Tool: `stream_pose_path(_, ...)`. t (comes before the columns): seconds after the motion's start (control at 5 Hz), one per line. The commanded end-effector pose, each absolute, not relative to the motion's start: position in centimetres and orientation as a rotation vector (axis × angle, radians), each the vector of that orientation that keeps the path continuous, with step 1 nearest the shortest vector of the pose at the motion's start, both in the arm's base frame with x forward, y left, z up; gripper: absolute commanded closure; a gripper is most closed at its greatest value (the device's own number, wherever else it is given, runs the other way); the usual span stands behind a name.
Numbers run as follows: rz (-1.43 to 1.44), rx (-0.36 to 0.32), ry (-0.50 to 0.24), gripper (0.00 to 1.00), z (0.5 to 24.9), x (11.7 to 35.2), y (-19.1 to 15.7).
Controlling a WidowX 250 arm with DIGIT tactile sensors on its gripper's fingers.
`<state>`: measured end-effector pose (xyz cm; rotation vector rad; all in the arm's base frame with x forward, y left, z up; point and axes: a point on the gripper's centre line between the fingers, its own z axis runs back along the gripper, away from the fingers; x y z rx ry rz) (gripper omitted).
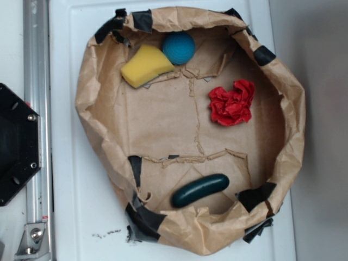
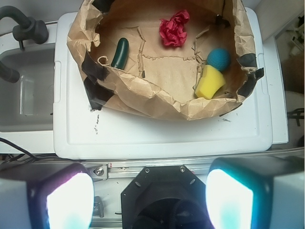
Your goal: Grab the plastic pickle.
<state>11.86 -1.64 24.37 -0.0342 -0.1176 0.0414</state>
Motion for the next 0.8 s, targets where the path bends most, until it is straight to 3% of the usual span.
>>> stream_pose_path(0.0, 0.041, -0.034, -0.118, 0.0, 24.4, 11.9, -1.6)
stream_pose_path(0.2, 0.234, -0.14, -0.221, 0.0, 21.9, 16.9, 0.0)
stream_pose_path(0.6, 0.41, -0.293, -0.165, 0.0, 15.4, 25.2, 1.0)
